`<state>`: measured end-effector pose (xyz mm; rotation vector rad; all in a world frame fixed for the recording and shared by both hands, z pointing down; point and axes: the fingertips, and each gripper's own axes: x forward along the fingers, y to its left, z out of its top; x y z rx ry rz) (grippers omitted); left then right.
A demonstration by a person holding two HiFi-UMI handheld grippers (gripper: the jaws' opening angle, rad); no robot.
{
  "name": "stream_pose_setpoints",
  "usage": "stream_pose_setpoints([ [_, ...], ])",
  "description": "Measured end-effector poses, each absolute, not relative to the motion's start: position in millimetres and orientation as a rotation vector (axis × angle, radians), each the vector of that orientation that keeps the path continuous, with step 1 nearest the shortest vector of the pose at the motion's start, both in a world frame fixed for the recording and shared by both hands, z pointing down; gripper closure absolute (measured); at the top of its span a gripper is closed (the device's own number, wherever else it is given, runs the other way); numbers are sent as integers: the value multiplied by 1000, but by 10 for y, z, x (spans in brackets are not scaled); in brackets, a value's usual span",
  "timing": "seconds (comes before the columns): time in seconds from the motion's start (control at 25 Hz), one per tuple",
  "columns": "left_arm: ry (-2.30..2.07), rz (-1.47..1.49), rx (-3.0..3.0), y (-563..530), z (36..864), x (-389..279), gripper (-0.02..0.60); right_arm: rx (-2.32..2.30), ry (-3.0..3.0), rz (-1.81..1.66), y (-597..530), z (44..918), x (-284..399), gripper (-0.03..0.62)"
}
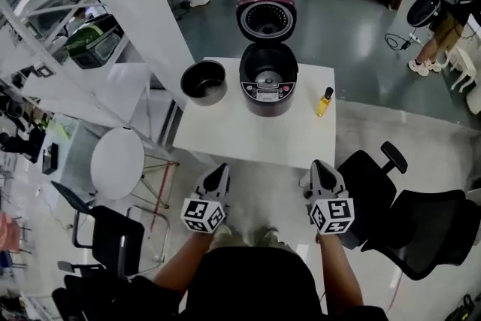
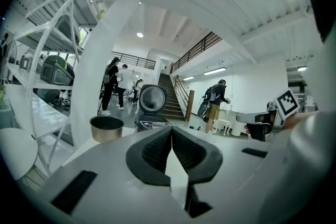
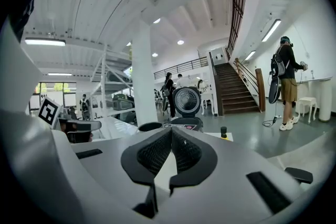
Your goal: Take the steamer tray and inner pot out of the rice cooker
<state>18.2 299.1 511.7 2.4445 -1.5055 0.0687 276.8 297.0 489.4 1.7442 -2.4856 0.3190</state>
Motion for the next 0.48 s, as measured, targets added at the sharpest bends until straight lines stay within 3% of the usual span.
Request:
stream_pose_setpoints([
  [0.48,-1566,-46,2455,3244,4978,-89,577,1811,-2393,294,3325,4983,2967,594],
])
